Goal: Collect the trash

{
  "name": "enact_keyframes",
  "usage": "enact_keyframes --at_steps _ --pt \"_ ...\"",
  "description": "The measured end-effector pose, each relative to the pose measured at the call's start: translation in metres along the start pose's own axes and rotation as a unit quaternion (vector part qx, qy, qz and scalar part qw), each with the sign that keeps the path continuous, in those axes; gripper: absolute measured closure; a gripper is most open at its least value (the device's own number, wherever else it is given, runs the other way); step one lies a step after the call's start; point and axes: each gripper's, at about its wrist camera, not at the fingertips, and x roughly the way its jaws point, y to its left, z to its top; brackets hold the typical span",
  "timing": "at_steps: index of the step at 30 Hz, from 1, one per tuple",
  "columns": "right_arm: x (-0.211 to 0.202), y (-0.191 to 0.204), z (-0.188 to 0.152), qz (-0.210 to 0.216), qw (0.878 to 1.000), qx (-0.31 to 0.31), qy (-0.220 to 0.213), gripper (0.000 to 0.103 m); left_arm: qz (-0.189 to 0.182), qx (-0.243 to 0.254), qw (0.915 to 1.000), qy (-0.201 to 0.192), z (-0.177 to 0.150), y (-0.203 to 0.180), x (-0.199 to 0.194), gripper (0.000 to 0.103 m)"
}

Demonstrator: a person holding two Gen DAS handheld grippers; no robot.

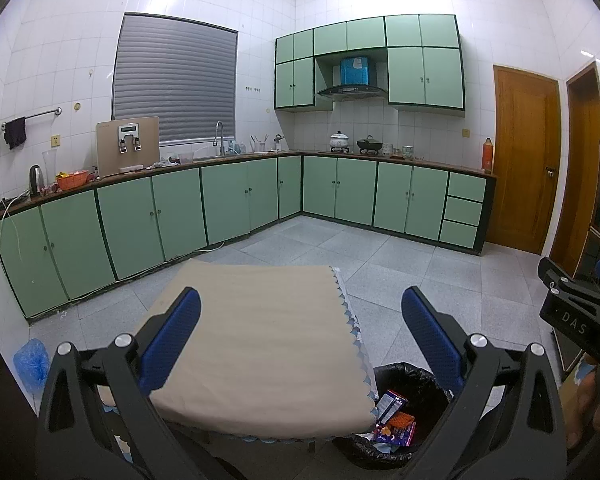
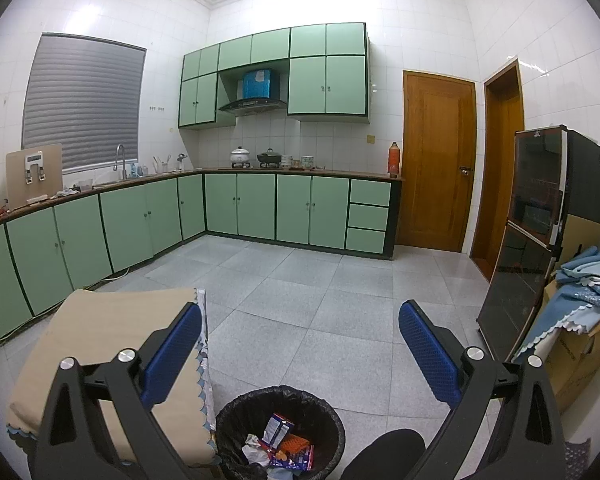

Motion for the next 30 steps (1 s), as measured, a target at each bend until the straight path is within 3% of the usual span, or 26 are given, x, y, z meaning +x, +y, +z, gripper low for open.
enact_keyframes --at_steps 30 --pt "-0.0002 -0.0081 0.0011 -0.003 1.0 0.002 0.001 0.006 -0.005 0.004 1.0 0.006 -0.0028 -0.0032 0.0016 0.006"
